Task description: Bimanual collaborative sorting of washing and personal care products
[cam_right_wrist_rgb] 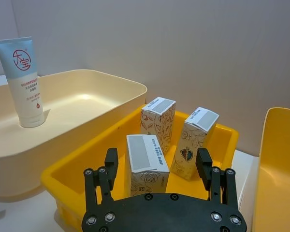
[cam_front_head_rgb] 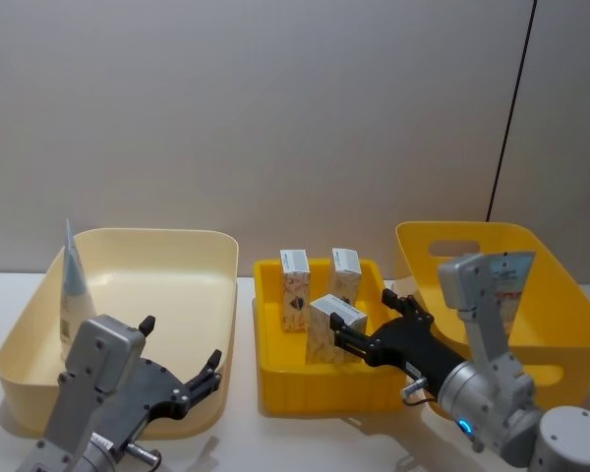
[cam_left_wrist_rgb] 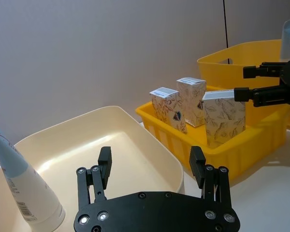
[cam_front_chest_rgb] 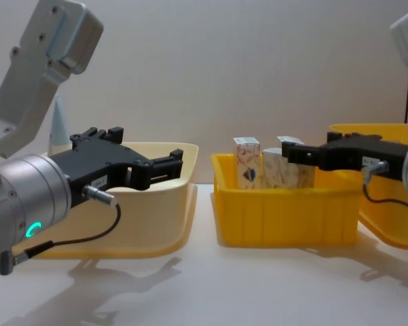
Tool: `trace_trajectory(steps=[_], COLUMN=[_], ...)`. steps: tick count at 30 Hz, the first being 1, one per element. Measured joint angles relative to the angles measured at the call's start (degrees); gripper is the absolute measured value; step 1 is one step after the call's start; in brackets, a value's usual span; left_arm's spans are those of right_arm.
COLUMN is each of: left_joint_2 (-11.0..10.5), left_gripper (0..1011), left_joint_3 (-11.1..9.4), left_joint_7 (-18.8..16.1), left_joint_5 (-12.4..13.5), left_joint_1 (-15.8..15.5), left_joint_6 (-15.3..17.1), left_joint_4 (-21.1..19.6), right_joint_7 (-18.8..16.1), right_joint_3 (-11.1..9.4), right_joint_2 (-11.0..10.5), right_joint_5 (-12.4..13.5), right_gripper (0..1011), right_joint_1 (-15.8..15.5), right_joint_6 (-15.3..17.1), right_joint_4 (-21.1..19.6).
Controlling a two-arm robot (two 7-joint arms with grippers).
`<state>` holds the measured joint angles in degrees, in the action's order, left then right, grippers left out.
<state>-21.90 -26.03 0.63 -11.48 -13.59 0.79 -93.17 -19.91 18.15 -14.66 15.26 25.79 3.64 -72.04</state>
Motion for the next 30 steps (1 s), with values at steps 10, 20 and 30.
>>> trace_trajectory(steps=[10, 20, 30], left_joint_2=[0.0, 0.0, 0.0], left_gripper=[1003, 1003, 1003], left_joint_3=[0.0, 0.0, 0.0], left_joint_7=[0.0, 0.0, 0.0], left_joint_5=[0.0, 0.0, 0.0], left_joint_1=[0.0, 0.0, 0.0], left_joint_6=[0.0, 0.0, 0.0], left_joint_4=[0.0, 0.0, 0.0], right_joint_7=[-0.8, -1.0, -0.8], right_joint_3=[1.0, 1.6, 1.9], right_joint_2=[0.9, 1.6, 1.9], right_joint_5=[-0.4, -0.9, -1.5], right_gripper=[1001, 1001, 904], right_joint_1=[2.3, 3.9, 4.7], right_joint_6=[0.4, 1.5, 2.2], right_joint_4=[3.4, 5.8, 7.3])
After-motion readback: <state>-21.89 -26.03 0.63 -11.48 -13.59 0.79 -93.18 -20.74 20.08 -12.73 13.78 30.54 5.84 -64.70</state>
